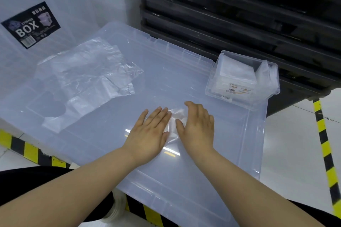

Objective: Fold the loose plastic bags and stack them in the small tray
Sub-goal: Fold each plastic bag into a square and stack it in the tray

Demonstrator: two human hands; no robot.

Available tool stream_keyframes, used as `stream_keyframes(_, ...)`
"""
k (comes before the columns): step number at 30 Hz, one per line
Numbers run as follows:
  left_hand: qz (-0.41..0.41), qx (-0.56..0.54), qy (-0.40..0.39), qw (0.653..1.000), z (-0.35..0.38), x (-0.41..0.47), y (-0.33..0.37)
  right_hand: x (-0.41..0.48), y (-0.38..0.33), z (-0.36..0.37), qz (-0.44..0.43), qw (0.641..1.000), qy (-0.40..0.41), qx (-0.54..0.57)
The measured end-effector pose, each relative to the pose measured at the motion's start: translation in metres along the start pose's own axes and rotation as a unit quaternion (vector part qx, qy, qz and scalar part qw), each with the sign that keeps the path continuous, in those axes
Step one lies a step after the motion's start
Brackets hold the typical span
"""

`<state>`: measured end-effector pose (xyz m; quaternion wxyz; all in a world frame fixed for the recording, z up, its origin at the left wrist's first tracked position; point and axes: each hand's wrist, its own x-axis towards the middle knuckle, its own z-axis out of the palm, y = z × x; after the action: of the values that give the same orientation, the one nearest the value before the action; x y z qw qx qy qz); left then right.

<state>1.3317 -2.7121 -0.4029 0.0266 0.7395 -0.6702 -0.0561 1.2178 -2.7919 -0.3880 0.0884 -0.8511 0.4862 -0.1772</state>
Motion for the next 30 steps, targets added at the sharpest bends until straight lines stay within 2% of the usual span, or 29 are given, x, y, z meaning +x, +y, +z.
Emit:
stream_keyframes(1,0.003,0.01,-0.017,1.0,0.0,0.0,0.0,-0.002,0.002,0.003,-0.055,0.998,0.029,-0.012)
stream_keyframes(3,0.014,0.017,-0.046,0.999,0.002,0.0,-0.001,-0.007,0.003,0.01,-0.151,0.988,0.015,-0.028)
stream_keyframes(5,0.019,0.02,-0.07,0.997,0.004,0.0,-0.001,-0.009,0.004,0.009,-0.178,0.98,-0.07,-0.048)
stream_keyframes(7,0.004,0.02,-0.06,0.998,0.001,0.001,0.0,-0.008,0.001,0.002,-0.157,0.97,-0.17,-0.071)
stream_keyframes(11,-0.011,0.016,-0.063,0.998,-0.006,0.003,0.005,-0.004,0.015,-0.002,-0.102,0.955,-0.258,-0.106)
stream_keyframes(13,-0.018,0.002,-0.088,0.996,-0.009,0.004,0.005,-0.002,0.018,-0.007,-0.066,0.956,-0.264,-0.105)
stream_keyframes(15,-0.029,-0.021,-0.081,0.996,-0.013,0.008,0.003,-0.001,0.018,-0.014,-0.035,0.959,-0.266,-0.093)
stream_keyframes(19,-0.096,-0.121,-0.054,0.986,-0.03,0.016,-0.004,0.003,0.019,-0.024,0.024,0.979,-0.2,-0.043)
stream_keyframes(21,-0.124,-0.146,-0.057,0.98,-0.036,0.019,-0.005,0.005,0.018,-0.025,0.053,0.978,-0.202,-0.015)
stream_keyframes(27,-0.195,-0.18,-0.125,0.956,-0.043,0.022,-0.007,0.008,0.014,-0.024,0.071,0.971,-0.228,0.012)
stream_keyframes(30,-0.205,-0.191,-0.134,0.951,-0.045,0.023,-0.007,0.007,0.013,-0.022,0.082,0.969,-0.232,0.036)
